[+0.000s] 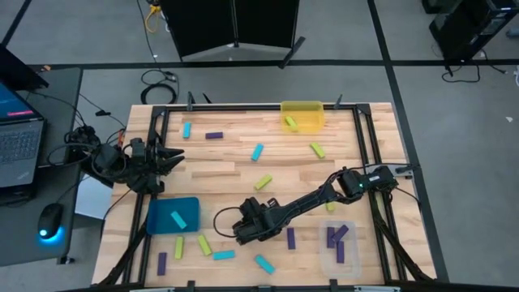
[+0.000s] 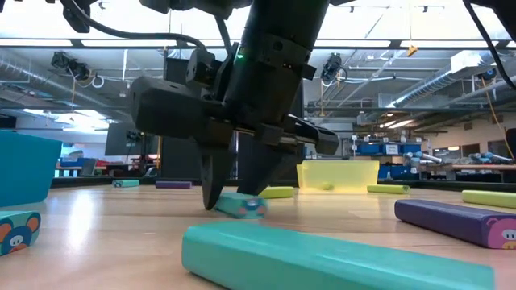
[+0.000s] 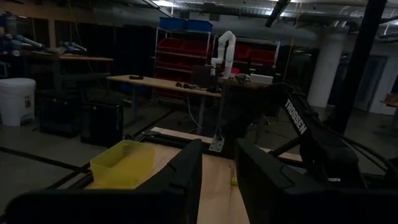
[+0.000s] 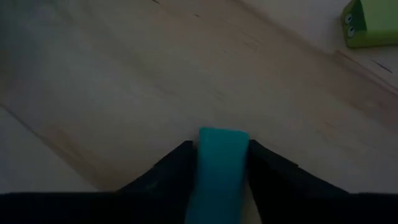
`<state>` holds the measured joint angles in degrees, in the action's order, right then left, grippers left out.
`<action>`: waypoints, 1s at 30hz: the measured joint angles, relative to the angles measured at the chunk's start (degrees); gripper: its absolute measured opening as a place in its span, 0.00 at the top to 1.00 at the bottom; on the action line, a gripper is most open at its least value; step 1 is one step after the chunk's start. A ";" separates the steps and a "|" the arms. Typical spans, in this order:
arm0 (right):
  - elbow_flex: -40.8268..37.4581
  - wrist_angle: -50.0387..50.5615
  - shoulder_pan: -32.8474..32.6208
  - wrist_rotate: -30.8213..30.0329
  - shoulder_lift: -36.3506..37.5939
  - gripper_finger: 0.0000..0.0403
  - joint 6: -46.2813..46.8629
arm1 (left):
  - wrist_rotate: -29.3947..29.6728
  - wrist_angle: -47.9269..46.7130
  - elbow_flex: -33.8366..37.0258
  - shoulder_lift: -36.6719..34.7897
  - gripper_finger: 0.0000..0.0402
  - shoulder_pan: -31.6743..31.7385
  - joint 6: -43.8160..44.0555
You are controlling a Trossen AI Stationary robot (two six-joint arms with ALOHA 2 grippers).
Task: Sort blocks
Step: Put the blue block into the dark blue bin
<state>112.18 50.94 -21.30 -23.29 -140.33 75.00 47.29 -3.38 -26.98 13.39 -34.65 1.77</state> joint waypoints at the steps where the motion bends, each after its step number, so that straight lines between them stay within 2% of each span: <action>1: -0.02 -0.04 0.00 0.02 -0.02 0.66 0.00 | 0.00 0.00 0.00 0.00 0.75 0.00 0.01; 3: -0.07 -0.07 0.00 0.11 -0.06 0.70 -0.05 | 0.00 0.00 0.00 0.00 0.75 0.00 -0.01; 9: 0.46 -0.47 -0.07 -0.64 0.06 0.70 -2.19 | 0.00 0.00 0.00 0.00 0.75 0.00 -0.01; 16: 5.68 -3.88 0.00 -5.68 -0.68 0.70 -12.60 | 0.02 0.00 0.00 0.00 0.75 -0.01 -0.01; 20: 7.44 -13.80 1.35 -7.18 -0.46 0.70 -22.68 | 0.02 0.13 0.00 0.00 0.75 -0.01 -0.01; 24: 7.52 -29.99 3.20 -7.19 -0.46 0.70 -34.31 | 0.02 0.26 0.00 0.00 0.75 -0.02 -0.01; 30: 7.74 -55.88 7.18 0.05 -1.05 0.70 -48.29 | 0.02 0.93 0.00 0.00 0.75 0.00 -0.01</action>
<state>119.92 -4.94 -14.12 -23.23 -141.38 26.71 47.31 -2.45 -26.98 13.39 -34.66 1.76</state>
